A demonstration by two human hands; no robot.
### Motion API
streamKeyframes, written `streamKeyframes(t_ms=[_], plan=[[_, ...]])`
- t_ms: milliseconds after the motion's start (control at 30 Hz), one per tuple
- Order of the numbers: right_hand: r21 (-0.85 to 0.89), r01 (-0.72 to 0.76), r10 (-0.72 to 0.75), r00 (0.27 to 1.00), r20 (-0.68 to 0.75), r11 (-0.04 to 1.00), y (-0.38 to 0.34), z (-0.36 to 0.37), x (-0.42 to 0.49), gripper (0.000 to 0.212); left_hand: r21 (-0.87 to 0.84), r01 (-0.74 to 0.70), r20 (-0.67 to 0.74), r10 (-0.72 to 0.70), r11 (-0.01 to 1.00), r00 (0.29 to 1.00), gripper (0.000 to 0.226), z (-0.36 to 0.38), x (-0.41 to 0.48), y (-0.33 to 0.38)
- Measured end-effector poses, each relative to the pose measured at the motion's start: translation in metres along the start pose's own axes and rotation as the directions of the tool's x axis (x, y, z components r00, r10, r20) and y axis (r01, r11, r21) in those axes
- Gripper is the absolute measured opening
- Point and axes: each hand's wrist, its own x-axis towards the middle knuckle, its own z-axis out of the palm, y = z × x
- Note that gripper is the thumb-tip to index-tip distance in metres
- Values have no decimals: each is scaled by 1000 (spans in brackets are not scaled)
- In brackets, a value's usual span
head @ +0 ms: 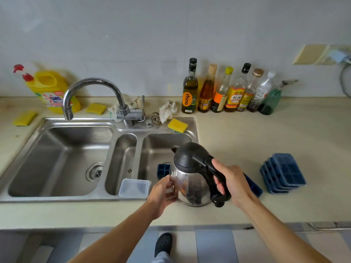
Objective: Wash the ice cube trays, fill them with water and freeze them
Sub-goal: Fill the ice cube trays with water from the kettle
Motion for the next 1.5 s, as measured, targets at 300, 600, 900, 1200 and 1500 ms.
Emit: streamKeyframes(t_ms=[300,600,900,1200,1500], plan=[[-85,7,-4,999,38,996,-12,16,2,57,-74,28,-29,-30,997,999,40,-9,2,-3],[-101,11,-10,1000,13,995,-20,27,2,56,-84,72,-19,-74,994,997,39,-15,1,3],[-115,-11,13,1000,21,993,-22,34,7,56,-105,116,-31,-120,988,992,39,-19,3,7],[-105,-41,43,999,13,994,-18,38,12,58,-93,133,-44,-138,987,989,36,-25,5,8],[-108,-36,39,999,21,994,-22,40,5,55,-86,140,-46,-145,986,988,33,-29,7,6]])
